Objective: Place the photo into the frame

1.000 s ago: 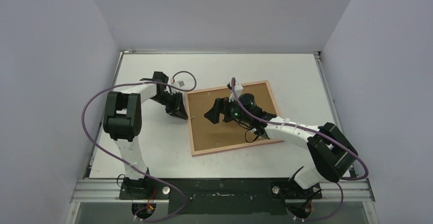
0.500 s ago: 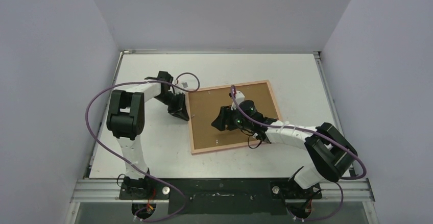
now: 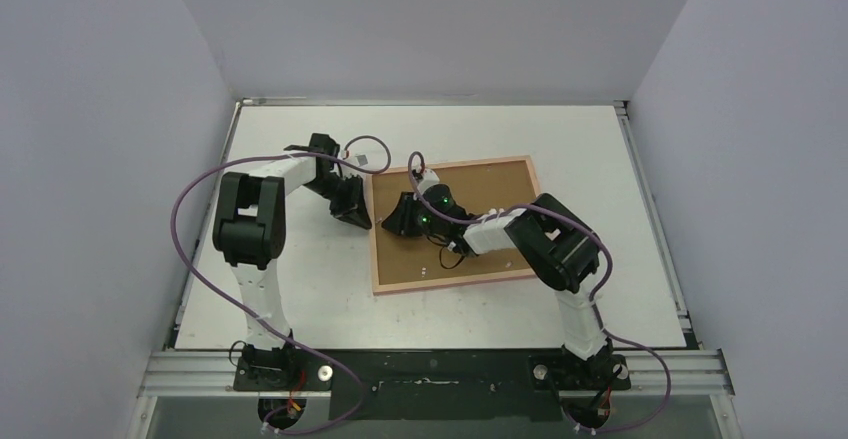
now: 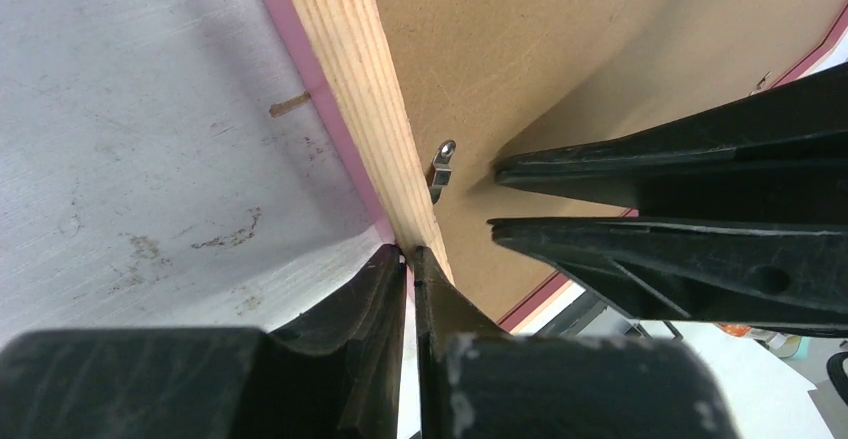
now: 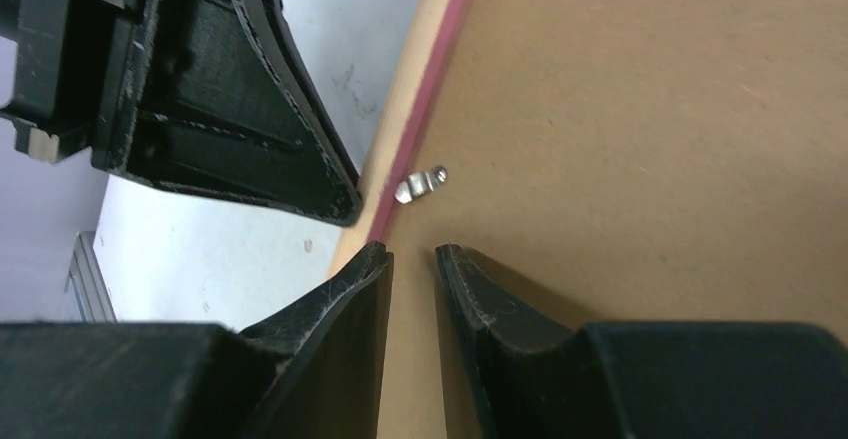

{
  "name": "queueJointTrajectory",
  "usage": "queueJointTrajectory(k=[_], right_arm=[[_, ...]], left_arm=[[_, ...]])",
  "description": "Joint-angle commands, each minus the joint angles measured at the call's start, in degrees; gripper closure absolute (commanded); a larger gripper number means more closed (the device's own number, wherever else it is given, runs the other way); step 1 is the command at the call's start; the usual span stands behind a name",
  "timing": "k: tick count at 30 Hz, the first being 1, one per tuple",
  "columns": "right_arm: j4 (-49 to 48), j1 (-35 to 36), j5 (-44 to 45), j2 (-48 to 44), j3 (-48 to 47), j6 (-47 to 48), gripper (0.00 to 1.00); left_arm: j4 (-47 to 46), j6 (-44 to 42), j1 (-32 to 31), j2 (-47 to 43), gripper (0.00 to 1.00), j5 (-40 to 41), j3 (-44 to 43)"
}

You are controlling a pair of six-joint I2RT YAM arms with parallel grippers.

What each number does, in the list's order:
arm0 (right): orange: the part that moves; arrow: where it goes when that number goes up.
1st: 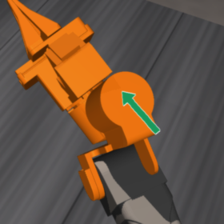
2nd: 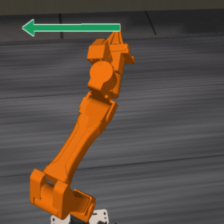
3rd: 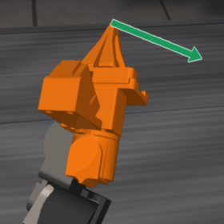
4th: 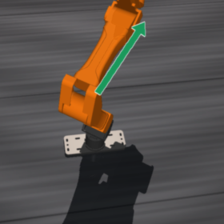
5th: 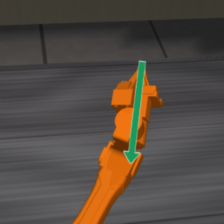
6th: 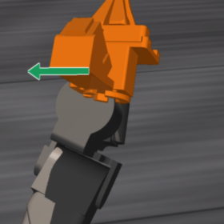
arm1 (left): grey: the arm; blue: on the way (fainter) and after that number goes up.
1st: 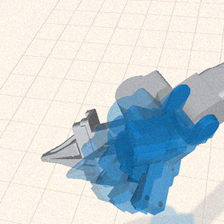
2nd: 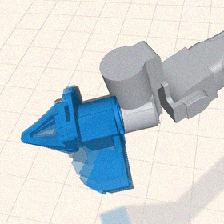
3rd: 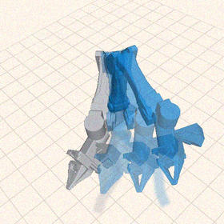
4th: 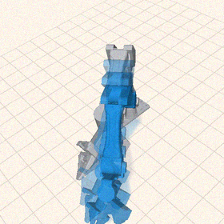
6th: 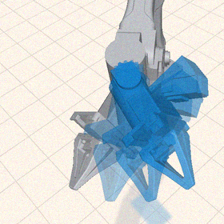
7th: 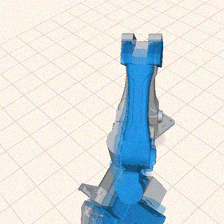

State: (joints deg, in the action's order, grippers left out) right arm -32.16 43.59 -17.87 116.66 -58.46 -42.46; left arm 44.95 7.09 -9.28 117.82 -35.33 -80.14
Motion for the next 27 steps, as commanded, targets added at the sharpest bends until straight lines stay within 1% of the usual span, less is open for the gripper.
queueJointTrajectory(k=[1,4,9,10,16,27], right_arm=[[-8.12,0.68,0.20,1.66,-3.63,-3.78,0.75],[-8.79,1.16,0.26,2.74,-4.47,-4.26,0.77],[-9.26,1.31,1.49,4.02,-5.00,-6.51,0.92],[-9.17,1.35,2.15,4.17,-5.00,-7.06,0.94],[-9.67,1.29,2.78,5.81,-5.41,-10.04,0.95],[-8.75,1.56,3.23,7.23,-6.66,-11.03,0.95]], left_arm=[[-3.20,-1.73,-0.05,2.04,0.94,3.26,-0.36],[-3.35,-1.82,-0.04,2.07,0.94,3.11,-0.22],[-4.11,-1.79,0.06,1.94,0.94,2.64,0.60],[-4.28,-1.74,0.05,1.89,0.94,2.59,0.69],[-4.68,-1.82,0.23,1.80,0.94,2.25,1.23],[-5.26,-1.82,0.25,2.11,0.94,1.76,1.63]])
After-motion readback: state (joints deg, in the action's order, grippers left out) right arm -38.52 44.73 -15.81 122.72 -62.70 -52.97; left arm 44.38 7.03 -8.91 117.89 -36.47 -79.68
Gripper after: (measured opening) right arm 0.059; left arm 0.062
